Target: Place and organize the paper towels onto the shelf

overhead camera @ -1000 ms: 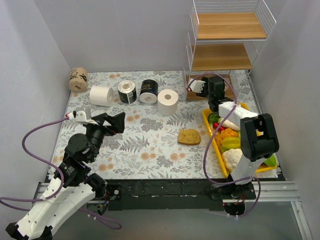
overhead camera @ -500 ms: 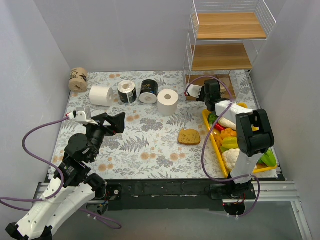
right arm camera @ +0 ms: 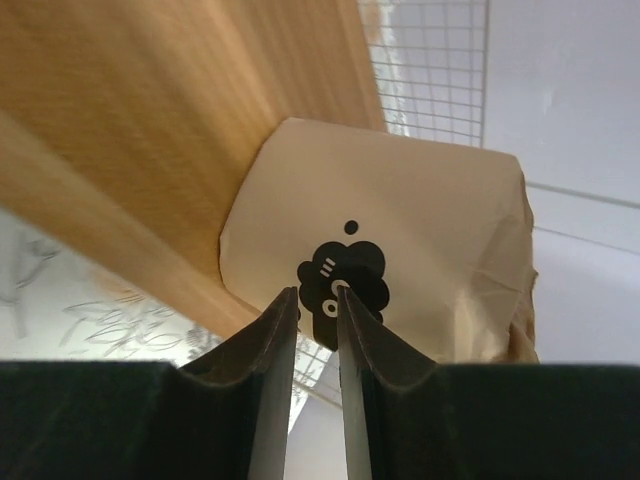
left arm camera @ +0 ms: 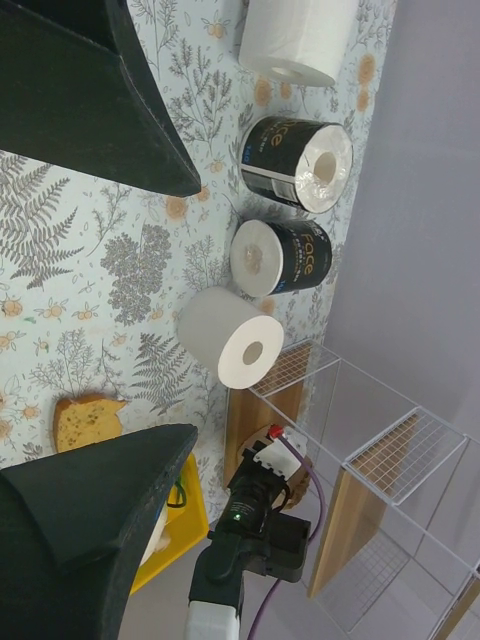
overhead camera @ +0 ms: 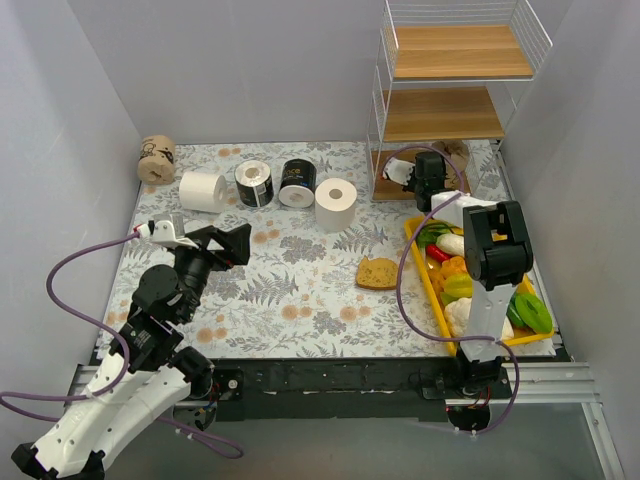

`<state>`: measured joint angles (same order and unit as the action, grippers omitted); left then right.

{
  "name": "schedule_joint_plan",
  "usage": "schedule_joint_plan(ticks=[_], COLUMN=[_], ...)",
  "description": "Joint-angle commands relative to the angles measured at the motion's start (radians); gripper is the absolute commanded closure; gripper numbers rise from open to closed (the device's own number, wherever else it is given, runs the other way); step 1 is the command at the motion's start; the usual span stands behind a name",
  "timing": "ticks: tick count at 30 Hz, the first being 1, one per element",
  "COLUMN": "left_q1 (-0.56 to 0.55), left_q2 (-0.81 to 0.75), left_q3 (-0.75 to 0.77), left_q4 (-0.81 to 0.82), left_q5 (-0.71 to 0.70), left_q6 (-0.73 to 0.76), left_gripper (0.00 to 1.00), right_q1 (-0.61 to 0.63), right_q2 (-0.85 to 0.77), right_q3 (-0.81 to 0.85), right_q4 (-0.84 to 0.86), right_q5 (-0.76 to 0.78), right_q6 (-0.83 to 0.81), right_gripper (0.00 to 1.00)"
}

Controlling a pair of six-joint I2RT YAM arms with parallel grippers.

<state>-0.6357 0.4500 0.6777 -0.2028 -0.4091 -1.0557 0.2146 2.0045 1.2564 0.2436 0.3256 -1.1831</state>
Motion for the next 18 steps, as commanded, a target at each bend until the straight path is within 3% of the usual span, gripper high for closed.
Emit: schedule_joint_plan(ticks=[1,6,9,18], left_q1=[0.007,0.007,0.007,0.007], left_q2=[0.010,0.015,0.013,0.021], left_q3=[-0.009,-0.009,-0.009,-0.007], left_q4=[0.000,0.000,0.000,-0.004], left_q5=[-0.022,-0.030,-0.031,-0.030], left_q6=[0.006,0.008,0.008,0.000], left_gripper=[0.02,0.02,0.02,0.02], right_q1=[-0.015,-0.009,0.017,0.133], right_q2=[0.031,0.028,-0.045,-0.418], right_q3=[0.080,0.110,0.049,-0.161], right_q4=[0.091,0.057,0.060,-0.111], right_q5=[0.032,0.041,0.035,0.035], right_q6=[-0.007,0.040,0.059,0.290], right_gripper=[0.69,0.69,0.69,0.64])
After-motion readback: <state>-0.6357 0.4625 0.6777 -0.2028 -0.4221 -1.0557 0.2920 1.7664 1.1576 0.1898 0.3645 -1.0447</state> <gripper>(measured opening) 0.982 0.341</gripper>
